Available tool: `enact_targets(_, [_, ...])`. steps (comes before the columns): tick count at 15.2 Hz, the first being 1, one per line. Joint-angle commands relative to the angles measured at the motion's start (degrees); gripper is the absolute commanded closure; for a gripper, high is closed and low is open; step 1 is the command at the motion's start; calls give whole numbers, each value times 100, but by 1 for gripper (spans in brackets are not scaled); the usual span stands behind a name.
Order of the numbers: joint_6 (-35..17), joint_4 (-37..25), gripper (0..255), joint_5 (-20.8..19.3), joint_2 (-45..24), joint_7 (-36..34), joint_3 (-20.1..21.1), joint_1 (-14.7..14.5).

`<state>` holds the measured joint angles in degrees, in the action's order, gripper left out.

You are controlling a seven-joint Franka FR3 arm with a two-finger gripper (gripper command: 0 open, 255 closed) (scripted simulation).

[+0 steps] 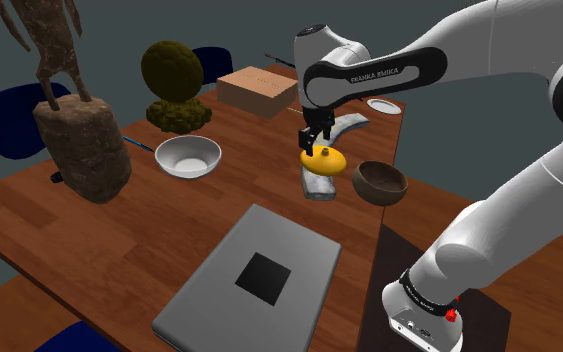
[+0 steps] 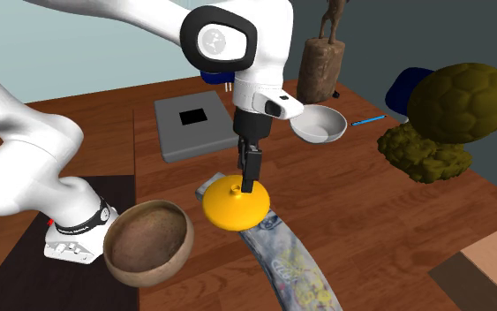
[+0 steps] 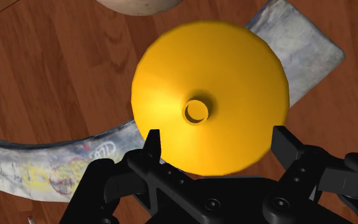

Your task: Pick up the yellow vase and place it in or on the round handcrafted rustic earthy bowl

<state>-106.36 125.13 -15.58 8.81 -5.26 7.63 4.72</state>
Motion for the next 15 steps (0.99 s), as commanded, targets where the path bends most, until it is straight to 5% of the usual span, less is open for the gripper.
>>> enact_targets(1, [0, 0, 255, 0, 0, 0, 0, 0])
enact_targets(13, [77, -92, 255, -1, 39, 21, -3, -3])
enact_targets(14, [78, -92, 0, -1, 39, 21, -3, -3])
enact_targets(15, [-722, 625, 0, 280, 809, 517, -194, 14])
